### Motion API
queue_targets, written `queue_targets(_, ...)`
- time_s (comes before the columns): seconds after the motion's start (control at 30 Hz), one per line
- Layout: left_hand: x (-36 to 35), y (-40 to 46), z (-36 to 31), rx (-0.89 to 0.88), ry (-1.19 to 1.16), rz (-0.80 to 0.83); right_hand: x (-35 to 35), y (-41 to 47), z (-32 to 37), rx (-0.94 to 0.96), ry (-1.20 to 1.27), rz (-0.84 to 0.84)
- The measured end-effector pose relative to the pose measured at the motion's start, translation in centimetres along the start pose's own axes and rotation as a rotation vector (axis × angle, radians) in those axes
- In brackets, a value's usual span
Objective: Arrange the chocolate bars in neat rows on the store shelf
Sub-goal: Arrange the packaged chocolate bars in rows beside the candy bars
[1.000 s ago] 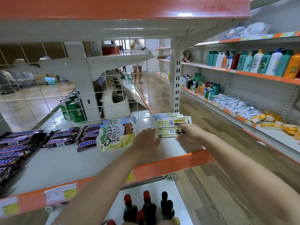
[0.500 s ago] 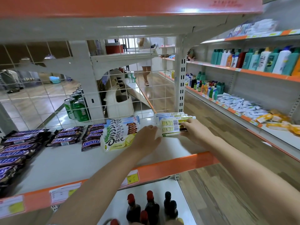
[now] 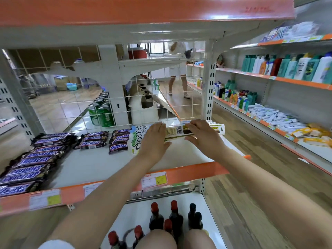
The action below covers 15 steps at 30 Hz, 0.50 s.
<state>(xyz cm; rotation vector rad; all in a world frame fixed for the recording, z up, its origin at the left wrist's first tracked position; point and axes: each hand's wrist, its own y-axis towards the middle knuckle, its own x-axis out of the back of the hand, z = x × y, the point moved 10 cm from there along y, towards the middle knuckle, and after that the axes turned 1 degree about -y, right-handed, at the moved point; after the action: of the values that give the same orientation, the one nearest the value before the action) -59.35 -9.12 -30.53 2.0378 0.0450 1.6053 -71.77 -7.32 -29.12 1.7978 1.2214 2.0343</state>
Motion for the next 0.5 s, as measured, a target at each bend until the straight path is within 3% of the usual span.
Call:
queue_targets(0.27, 2.5, -3.6, 4.4, 0.038, 0.025, -0.011, -0.8, 1.3, 5.6, 0.090, 0.019, 0.025)
queue_targets(0.33, 3.5, -4.3, 5.4, 0.030, 0.050, -0.050, -1.1, 1.7, 5.0, -0.093, 0.273, 0.051)
queue_targets(0.43, 4.8, -5.4, 6.6, 0.010, 0.087, -0.100, -0.5, 1.9, 2.3, -0.527, 0.779, -0.006)
queue_targets(0.5, 5.1, -6.0, 7.2, -0.002, 0.092, -0.122, -1.8, 1.7, 1.9, -0.671, 0.948, 0.145)
